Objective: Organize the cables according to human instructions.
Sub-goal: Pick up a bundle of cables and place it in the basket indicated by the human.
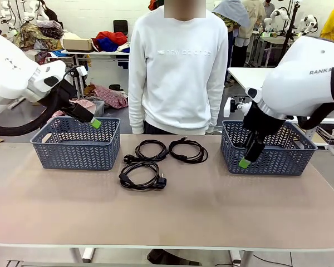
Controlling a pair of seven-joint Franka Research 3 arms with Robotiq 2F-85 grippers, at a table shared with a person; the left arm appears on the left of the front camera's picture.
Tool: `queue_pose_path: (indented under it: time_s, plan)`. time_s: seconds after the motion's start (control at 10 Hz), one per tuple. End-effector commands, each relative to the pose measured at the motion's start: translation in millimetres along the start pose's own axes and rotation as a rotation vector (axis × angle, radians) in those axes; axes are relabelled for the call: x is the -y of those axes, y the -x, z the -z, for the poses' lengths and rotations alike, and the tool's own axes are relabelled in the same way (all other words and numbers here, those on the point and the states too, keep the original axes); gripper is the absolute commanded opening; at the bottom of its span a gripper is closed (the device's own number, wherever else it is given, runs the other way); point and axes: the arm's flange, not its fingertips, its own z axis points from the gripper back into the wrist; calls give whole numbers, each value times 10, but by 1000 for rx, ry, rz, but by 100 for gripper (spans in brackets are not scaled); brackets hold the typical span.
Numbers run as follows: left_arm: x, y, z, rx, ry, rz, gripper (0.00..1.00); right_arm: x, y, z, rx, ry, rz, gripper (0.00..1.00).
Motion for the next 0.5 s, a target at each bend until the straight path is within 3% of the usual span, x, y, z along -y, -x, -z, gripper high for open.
queue_pose_path:
  time_s: [0.0,0.4]
  plan:
    - [-10,22,-2,18,20,13,100,-16,36,34,33,3,16,100]
    - [-10,22,-2,18,20,13,100,0,0,0,0,0,0,100]
